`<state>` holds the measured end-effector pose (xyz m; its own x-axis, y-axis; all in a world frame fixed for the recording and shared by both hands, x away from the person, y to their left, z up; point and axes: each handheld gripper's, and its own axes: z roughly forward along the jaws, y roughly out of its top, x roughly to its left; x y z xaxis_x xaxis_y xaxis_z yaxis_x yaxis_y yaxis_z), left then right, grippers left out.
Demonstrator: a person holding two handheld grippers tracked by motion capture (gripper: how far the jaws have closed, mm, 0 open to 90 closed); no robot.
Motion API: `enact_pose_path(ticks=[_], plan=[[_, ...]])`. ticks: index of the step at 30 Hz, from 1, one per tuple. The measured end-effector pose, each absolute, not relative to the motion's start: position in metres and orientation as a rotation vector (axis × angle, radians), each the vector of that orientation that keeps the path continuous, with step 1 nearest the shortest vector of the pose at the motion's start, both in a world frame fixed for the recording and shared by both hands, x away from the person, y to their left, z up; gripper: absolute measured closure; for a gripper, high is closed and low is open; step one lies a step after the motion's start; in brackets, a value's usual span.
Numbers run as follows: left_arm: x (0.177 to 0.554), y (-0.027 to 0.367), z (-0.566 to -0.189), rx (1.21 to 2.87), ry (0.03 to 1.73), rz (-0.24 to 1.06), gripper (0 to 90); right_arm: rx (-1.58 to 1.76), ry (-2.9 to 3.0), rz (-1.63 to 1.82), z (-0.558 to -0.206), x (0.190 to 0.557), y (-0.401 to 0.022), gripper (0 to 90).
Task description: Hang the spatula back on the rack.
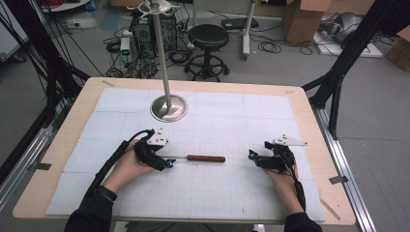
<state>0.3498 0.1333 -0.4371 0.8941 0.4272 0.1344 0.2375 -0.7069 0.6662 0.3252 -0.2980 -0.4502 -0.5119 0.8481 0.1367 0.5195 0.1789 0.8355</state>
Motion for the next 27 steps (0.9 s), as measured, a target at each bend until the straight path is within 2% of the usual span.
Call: enact_pose_path(ticks=[4,7,11,14,17,23,27], plan=[[0.3516,0.1350,-0.4374,2.367,0.488,0.307,34.4,1.293,2.106,1.264,-0.4502,0.3254,-0.2981,20.1],[0.3523,0.1342,-0.4350,2.391,0.480,0.239,47.0,1.295,2.108,1.263,-0.4502,0.3254,-0.2982,20.4],[0.3543,0.1318,-0.4332,2.414,0.465,0.185,56.9,1.297,2.107,1.263,-0.4502,0.3254,-0.2982,20.6],[0.3549,0.1322,-0.4326,2.417,0.472,0.178,61.8,1.298,2.108,1.263,-0.4502,0.3254,-0.2982,20.6],[0.3546,0.1318,-0.4317,2.426,0.461,0.170,71.2,1.297,2.107,1.263,-0.4502,0.3254,-0.2982,20.6],[0.3543,0.1301,-0.4314,2.431,0.445,0.163,73.8,1.294,2.107,1.264,-0.4502,0.3254,-0.2981,20.7],[0.3538,0.1257,-0.4282,2.476,0.425,0.145,81.8,1.293,2.108,1.265,-0.4503,0.3256,-0.2982,20.7]])
